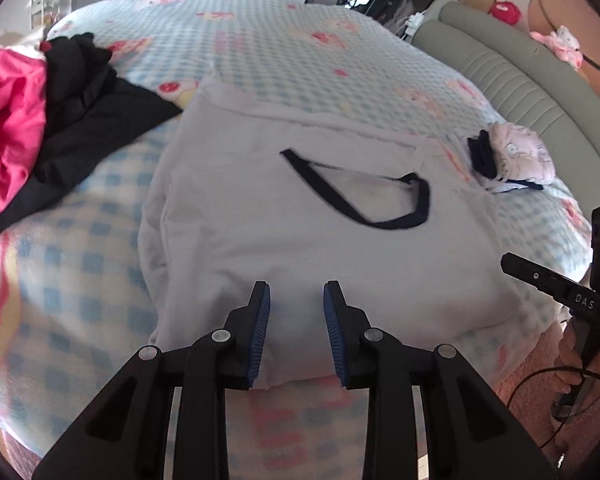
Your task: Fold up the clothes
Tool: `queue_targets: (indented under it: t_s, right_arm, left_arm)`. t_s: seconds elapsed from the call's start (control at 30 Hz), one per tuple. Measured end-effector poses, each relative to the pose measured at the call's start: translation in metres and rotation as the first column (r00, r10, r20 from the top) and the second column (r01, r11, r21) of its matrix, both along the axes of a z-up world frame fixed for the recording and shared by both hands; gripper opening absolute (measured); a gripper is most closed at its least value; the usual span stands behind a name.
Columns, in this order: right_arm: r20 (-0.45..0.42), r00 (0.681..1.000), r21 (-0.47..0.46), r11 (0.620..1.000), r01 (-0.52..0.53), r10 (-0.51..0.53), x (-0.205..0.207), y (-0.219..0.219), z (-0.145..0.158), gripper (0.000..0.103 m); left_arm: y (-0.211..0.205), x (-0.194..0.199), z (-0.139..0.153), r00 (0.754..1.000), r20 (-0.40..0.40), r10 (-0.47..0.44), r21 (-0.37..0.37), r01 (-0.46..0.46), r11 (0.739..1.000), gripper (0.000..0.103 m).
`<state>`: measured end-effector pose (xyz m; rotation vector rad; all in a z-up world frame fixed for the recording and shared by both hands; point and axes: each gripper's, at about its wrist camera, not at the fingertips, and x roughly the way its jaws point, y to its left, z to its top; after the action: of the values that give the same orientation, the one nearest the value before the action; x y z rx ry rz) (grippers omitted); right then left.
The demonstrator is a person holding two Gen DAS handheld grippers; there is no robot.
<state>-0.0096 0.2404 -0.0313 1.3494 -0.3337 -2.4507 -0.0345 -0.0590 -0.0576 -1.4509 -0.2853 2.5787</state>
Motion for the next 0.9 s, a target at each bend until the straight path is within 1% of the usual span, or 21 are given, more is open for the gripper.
queue_targets:
  t_s: [0.03, 0.07, 0.1, 0.17, 0.2, 0.23, 0.27, 0.37, 0.4, 0.47, 0.53, 0.57, 0.6, 0.63, 0.7, 0.77, 0.8, 0.9]
  right_arm:
    - [0.028, 1.0, 0.02, 1.0, 0.012, -0.013, 0.001, -0.002, -0.012, 0.024]
    - [0.039, 0.999, 0.021, 0.999, 0.029, -0.03, 0.003, 0.001, -0.019, 0.019]
    - [0.043, 0.998, 0.013, 0.999, 0.046, -0.046, 0.006, 0.006, -0.025, 0.018]
    - [0.054, 0.995, 0.001, 0.997, 0.082, -0.082, 0.012, 0.018, -0.033, 0.017]
    - [0.058, 0.994, -0.004, 0.995, 0.095, -0.095, 0.014, 0.024, -0.032, 0.014]
    - [0.061, 0.993, -0.011, 0.994, 0.105, -0.104, 0.016, 0.029, -0.031, 0.013]
    - [0.064, 0.991, -0.017, 0.993, 0.115, -0.114, 0.017, 0.034, -0.03, 0.013]
    - [0.054, 0.991, -0.023, 0.992, 0.127, -0.126, 0.024, 0.035, -0.024, 0.016]
    - [0.05, 0.991, -0.02, 0.992, 0.127, -0.126, 0.026, 0.033, -0.023, 0.018]
    - [0.046, 0.992, -0.012, 0.993, 0.119, -0.118, 0.029, 0.028, -0.023, 0.021]
    - [0.045, 0.992, 0.0, 0.993, 0.114, -0.114, 0.031, 0.025, -0.024, 0.022]
    - [0.049, 0.992, 0.005, 0.993, 0.117, -0.118, 0.032, 0.026, -0.025, 0.022]
    - [0.054, 0.991, 0.01, 0.992, 0.122, -0.122, 0.033, 0.028, -0.027, 0.022]
    - [0.059, 0.99, 0.014, 0.992, 0.126, -0.127, 0.034, 0.03, -0.028, 0.021]
    - [0.066, 0.988, 0.018, 0.991, 0.136, -0.137, 0.037, 0.036, -0.029, 0.018]
    - [0.067, 0.987, 0.018, 0.989, 0.144, -0.144, 0.04, 0.04, -0.029, 0.017]
    - [0.06, 0.987, 0.017, 0.989, 0.146, -0.147, 0.042, 0.041, -0.027, 0.017]
    - [0.023, 0.989, 0.007, 0.989, 0.148, -0.149, 0.047, 0.042, -0.016, 0.021]
  left_arm:
    - [-0.009, 0.004, -0.001, 1.0, 0.005, 0.029, 0.002, -0.029, 1.0, 0.029]
    - [-0.019, 0.008, -0.001, 0.998, 0.01, 0.057, 0.006, -0.057, 0.998, 0.019]
    - [-0.03, 0.011, -0.001, 0.997, 0.016, 0.082, 0.013, -0.082, 0.997, 0.015]
    - [-0.051, 0.02, 0.002, 0.99, 0.021, 0.142, 0.009, -0.142, 0.99, 0.014]
    - [-0.062, 0.025, 0.004, 0.985, 0.022, 0.173, 0.006, -0.173, 0.985, 0.015]
    - [-0.071, 0.029, 0.005, 0.979, 0.017, 0.202, -0.013, -0.201, 0.979, 0.015]
    - [-0.079, 0.033, 0.006, 0.977, 0.008, 0.213, -0.002, -0.213, 0.977, 0.015]
    - [-0.089, 0.045, 0.007, 0.979, -0.005, 0.206, 0.146, -0.203, 0.968, 0.015]
    - [-0.084, 0.045, 0.006, 0.982, -0.01, 0.191, 0.159, -0.186, 0.97, 0.016]
    - [-0.074, 0.045, 0.005, 0.987, -0.023, 0.157, 0.175, -0.151, 0.973, 0.024]
    - [-0.067, 0.04, -0.004, 0.986, 0.008, 0.164, 0.143, -0.163, 0.976, 0.029]
    - [-0.063, 0.037, -0.008, 0.985, 0.024, 0.169, 0.126, -0.17, 0.977, 0.029]
    - [-0.062, 0.035, -0.014, 0.981, 0.049, 0.186, 0.086, -0.19, 0.978, 0.031]
    - [-0.062, 0.035, -0.017, 0.979, 0.062, 0.196, 0.063, -0.2, 0.978, 0.032]
    - [-0.064, 0.038, -0.015, 0.976, 0.059, 0.212, 0.071, -0.216, 0.974, 0.032]
    - [-0.065, 0.041, -0.006, 0.972, 0.022, 0.234, 0.071, -0.235, 0.969, 0.031]
    - [-0.067, 0.043, -0.001, 0.971, -0.006, 0.239, 0.081, -0.238, 0.968, 0.029]
    - [-0.065, 0.044, 0.011, 0.977, -0.067, 0.203, 0.193, -0.187, 0.963, 0.029]
